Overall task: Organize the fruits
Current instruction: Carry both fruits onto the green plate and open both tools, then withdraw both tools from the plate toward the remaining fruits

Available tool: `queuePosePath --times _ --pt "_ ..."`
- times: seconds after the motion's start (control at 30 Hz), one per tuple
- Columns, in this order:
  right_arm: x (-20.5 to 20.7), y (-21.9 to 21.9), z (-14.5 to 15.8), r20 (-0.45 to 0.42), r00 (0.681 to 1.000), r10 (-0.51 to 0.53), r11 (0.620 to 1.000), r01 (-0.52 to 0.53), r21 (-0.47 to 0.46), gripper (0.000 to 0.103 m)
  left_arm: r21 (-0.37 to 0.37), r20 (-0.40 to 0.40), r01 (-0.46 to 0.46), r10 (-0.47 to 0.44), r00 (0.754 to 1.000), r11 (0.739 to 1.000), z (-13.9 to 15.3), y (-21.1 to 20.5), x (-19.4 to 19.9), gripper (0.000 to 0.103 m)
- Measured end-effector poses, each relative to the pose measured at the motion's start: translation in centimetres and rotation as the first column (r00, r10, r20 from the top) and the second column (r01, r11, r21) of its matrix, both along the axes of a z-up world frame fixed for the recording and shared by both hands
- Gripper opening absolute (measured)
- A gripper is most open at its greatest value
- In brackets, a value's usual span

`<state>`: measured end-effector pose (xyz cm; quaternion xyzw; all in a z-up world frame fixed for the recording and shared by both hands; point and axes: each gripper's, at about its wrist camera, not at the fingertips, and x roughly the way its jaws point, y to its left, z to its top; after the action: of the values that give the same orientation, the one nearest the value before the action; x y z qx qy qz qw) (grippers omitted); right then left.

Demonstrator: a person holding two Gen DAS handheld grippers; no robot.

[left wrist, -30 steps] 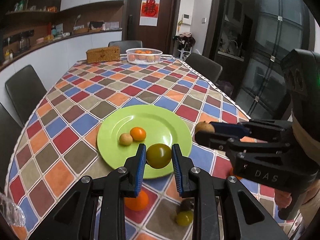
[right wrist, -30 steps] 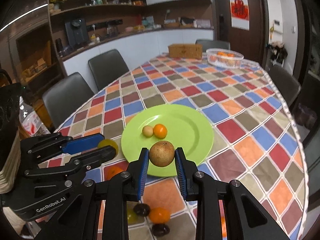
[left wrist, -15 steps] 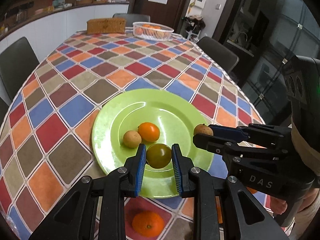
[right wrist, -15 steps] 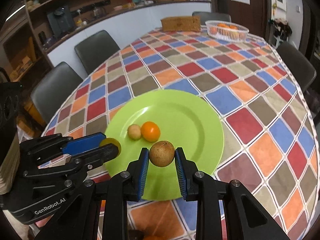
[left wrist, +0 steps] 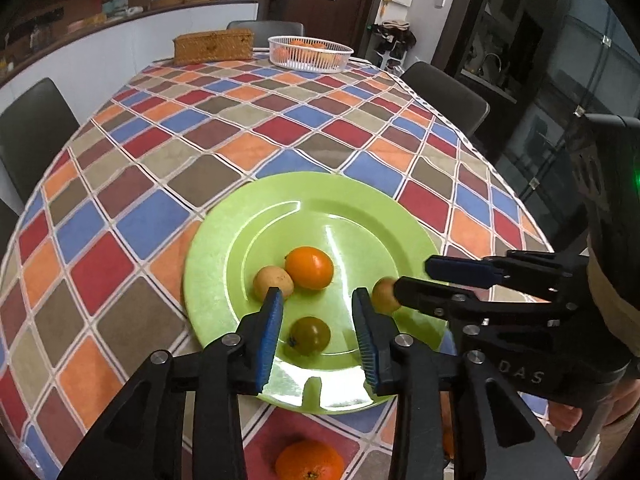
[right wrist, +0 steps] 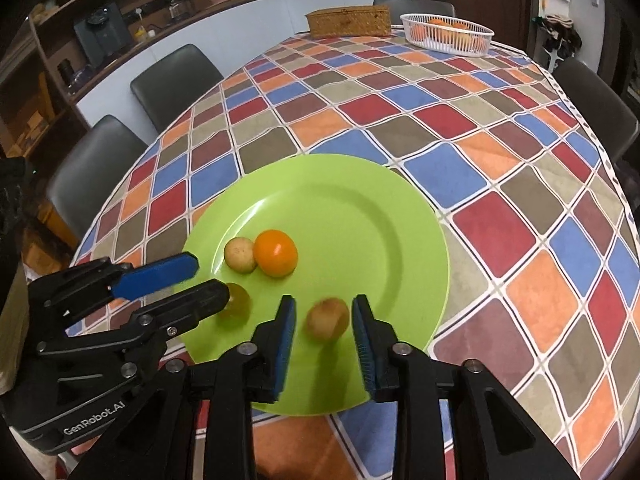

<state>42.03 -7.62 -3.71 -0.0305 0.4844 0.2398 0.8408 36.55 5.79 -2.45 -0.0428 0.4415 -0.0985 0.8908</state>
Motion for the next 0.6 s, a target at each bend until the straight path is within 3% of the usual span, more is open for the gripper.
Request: queuePosePath --times 0.27,0.6 --pt "-2.2 -1.1 2.3 0.068 0.998 -0.002 1.000 0.002 -0.002 0.036 0.065 0.062 -0.010 0.006 0.998 0.998 2.0 -0.2 -2.6 0.036" --pt "-7.5 -2.7 5.9 0.195 0.981 0.018 1.000 -0.020 0.007 0.036 0.086 0.165 -0.001 -0.013 0.986 0.996 5.8 -1.4 -7.7 0.049"
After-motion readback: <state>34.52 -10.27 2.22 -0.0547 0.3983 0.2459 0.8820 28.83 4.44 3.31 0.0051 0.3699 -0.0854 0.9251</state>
